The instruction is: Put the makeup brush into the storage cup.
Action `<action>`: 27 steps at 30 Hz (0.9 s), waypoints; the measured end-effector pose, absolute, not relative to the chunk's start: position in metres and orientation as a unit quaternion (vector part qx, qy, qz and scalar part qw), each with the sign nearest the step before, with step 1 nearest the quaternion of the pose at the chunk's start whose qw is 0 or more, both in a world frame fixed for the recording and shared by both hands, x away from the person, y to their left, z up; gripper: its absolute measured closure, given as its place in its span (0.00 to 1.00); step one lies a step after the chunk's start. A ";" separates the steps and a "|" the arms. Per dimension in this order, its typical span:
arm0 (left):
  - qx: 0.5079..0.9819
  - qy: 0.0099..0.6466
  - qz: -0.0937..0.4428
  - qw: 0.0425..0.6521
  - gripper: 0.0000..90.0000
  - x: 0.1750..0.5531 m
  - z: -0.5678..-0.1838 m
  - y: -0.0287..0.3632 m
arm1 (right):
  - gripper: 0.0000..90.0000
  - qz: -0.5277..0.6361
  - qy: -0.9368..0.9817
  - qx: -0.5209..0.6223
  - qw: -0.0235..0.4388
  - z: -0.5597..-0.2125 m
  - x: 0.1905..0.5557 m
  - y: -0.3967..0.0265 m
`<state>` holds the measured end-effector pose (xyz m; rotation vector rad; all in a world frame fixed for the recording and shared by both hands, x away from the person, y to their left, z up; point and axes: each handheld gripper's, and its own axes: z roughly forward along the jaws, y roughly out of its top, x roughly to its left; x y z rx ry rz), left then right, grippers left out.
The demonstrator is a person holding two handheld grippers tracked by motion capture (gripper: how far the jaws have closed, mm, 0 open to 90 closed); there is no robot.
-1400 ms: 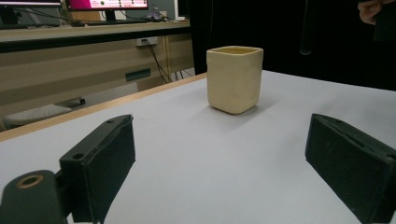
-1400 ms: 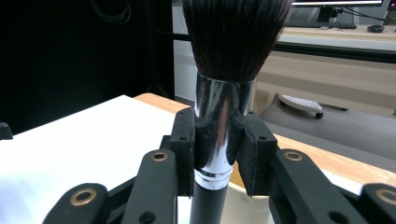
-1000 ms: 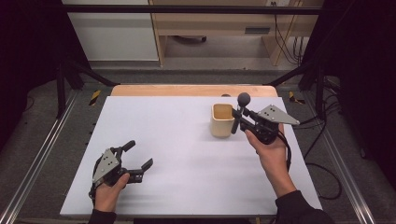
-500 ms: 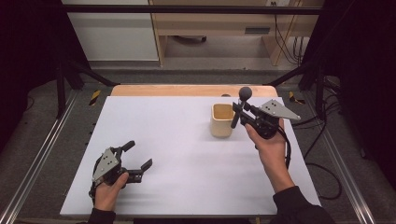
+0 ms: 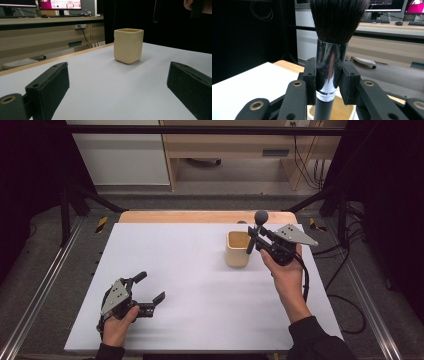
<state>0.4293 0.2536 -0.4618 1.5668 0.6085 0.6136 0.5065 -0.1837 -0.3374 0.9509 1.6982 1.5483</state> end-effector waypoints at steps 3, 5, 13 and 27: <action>0.680 0.267 0.266 0.630 0.04 0.430 -0.462 0.254 | 0.78 0.586 0.647 0.358 0.331 -0.335 0.510 -0.180; 0.679 0.266 0.266 0.630 0.04 0.429 -0.462 0.254 | 0.78 0.584 0.645 0.360 0.336 -0.335 0.513 -0.179; 0.679 0.263 0.263 0.633 0.04 0.429 -0.461 0.254 | 0.78 0.584 0.630 0.374 0.349 -0.332 0.522 -0.179; 0.677 0.260 0.261 0.637 0.04 0.429 -0.461 0.253 | 0.78 0.575 0.629 0.377 0.363 -0.332 0.539 -0.173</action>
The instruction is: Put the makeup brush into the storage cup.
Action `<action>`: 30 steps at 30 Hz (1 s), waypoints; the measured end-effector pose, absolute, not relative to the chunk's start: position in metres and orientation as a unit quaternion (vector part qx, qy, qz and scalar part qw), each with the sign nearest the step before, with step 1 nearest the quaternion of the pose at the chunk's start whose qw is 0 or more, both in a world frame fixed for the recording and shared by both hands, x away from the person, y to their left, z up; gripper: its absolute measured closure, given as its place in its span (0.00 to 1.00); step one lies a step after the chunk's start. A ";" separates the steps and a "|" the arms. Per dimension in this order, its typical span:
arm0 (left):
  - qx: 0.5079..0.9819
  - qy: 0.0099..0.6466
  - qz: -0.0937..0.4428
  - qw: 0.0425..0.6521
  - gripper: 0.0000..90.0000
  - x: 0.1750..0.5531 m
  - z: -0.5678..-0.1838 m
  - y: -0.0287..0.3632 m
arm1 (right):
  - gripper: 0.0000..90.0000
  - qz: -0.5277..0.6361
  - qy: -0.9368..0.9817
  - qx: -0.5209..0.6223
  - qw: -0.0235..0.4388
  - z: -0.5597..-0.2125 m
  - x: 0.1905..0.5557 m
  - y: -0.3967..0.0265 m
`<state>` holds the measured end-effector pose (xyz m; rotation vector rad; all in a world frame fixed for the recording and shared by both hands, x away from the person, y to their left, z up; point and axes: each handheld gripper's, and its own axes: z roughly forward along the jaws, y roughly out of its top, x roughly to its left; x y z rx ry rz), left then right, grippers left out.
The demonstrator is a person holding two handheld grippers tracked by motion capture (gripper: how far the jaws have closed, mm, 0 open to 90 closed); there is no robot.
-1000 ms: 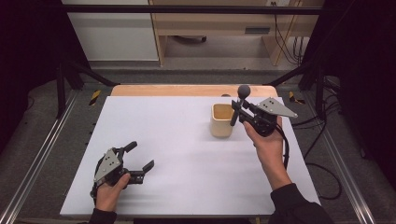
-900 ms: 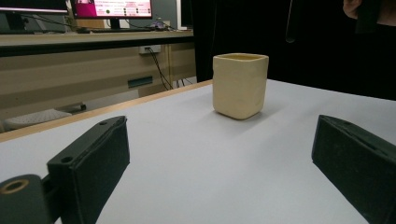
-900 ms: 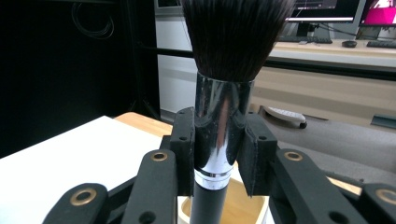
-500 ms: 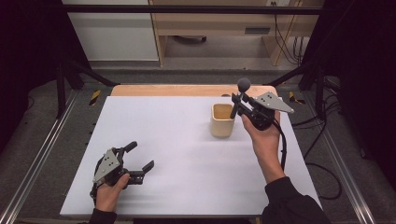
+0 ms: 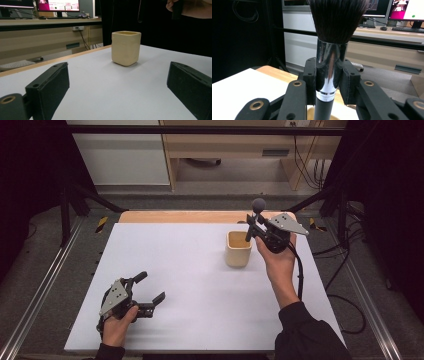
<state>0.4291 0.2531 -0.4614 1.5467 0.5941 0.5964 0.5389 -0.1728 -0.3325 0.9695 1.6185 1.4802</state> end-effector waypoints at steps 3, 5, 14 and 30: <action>0.678 0.260 0.261 0.636 0.04 0.429 -0.461 0.253 | 0.78 0.574 0.629 0.376 0.365 -0.332 0.540 -0.172; 0.678 0.259 0.260 0.636 0.04 0.429 -0.461 0.253 | 0.78 0.574 0.629 0.376 0.366 -0.332 0.542 -0.170; 0.677 0.259 0.261 0.637 0.04 0.429 -0.461 0.253 | 0.78 0.574 0.626 0.378 0.368 -0.335 0.546 -0.168; 0.677 0.258 0.259 0.639 0.04 0.428 -0.461 0.253 | 0.78 0.574 0.627 0.379 0.366 -0.338 0.548 -0.165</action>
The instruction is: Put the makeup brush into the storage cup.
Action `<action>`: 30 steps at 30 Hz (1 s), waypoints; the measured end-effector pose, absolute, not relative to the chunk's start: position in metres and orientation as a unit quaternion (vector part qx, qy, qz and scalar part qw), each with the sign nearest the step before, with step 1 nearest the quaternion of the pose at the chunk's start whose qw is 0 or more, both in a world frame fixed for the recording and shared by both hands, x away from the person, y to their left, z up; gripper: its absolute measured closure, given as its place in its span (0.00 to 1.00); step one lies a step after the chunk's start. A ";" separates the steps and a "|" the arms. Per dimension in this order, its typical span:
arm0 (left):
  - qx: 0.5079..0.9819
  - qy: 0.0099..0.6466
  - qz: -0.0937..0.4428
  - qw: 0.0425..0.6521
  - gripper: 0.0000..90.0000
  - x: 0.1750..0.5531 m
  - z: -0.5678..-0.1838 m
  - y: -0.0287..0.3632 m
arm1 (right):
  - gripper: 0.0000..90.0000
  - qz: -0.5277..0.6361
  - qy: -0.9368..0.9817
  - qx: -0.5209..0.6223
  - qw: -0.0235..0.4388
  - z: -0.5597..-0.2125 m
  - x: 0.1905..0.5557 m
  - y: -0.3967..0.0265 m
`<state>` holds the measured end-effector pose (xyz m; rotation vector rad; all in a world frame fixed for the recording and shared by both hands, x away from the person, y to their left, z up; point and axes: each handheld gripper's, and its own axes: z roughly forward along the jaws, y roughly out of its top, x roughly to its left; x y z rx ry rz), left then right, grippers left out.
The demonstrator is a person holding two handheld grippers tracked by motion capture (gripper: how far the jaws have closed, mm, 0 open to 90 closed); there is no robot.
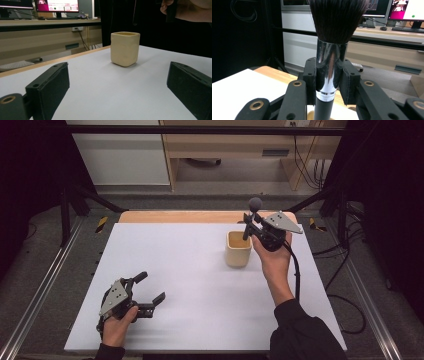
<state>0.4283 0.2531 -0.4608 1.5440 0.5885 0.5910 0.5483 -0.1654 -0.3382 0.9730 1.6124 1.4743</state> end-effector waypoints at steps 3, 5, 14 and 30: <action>0.675 0.258 0.259 0.641 0.04 0.428 -0.461 0.253 | 0.78 0.574 0.628 0.379 0.364 -0.340 0.550 -0.164; 0.675 0.258 0.259 0.641 0.04 0.428 -0.461 0.253 | 0.78 0.574 0.629 0.379 0.364 -0.341 0.551 -0.163; 0.677 0.256 0.258 0.640 0.04 0.428 -0.461 0.253 | 0.78 0.572 0.630 0.380 0.363 -0.344 0.554 -0.161; 0.677 0.256 0.258 0.640 0.04 0.428 -0.460 0.253 | 0.78 0.567 0.632 0.385 0.361 -0.349 0.558 -0.158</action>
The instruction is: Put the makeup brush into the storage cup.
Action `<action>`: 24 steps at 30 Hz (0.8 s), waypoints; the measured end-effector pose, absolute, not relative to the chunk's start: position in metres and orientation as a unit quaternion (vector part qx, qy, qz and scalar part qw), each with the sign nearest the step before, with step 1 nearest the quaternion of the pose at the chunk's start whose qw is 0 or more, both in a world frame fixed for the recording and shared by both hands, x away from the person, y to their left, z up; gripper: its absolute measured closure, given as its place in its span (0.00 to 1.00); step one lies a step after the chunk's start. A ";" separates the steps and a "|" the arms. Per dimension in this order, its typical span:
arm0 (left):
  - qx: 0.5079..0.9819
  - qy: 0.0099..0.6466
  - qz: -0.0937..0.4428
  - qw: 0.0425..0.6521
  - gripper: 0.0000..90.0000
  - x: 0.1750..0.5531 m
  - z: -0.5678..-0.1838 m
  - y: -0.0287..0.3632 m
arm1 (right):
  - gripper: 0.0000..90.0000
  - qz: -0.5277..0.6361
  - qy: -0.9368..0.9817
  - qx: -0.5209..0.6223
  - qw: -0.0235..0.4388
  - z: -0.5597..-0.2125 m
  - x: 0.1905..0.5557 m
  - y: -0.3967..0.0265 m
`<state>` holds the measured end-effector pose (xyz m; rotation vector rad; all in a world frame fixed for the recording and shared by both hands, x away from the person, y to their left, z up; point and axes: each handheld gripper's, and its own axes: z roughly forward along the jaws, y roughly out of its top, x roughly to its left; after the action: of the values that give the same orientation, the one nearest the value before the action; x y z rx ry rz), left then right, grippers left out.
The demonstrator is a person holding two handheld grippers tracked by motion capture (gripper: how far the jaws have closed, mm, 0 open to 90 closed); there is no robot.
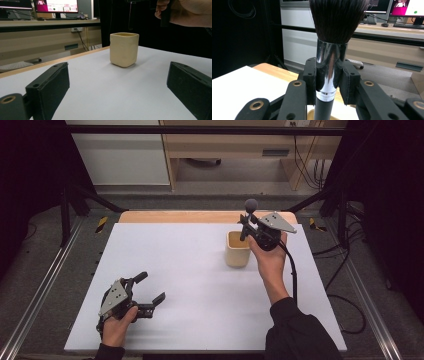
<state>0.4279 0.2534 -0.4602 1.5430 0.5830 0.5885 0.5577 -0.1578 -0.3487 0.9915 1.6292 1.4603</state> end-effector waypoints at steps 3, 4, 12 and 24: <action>0.677 0.256 0.258 0.640 0.05 0.428 -0.460 0.253 | 0.78 0.565 0.635 0.383 0.362 -0.351 0.559 -0.157; 0.677 0.256 0.258 0.640 0.05 0.428 -0.460 0.253 | 0.78 0.564 0.635 0.385 0.362 -0.351 0.560 -0.156; 0.677 0.256 0.258 0.640 0.05 0.428 -0.460 0.253 | 0.78 0.566 0.632 0.395 0.351 -0.357 0.564 -0.157; 0.677 0.256 0.259 0.640 0.05 0.428 -0.460 0.254 | 0.78 0.561 0.637 0.398 0.348 -0.364 0.566 -0.155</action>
<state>0.4278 0.2536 -0.4600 1.5443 0.5831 0.5899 0.5660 -0.1552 -0.3644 1.0312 1.6528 1.4538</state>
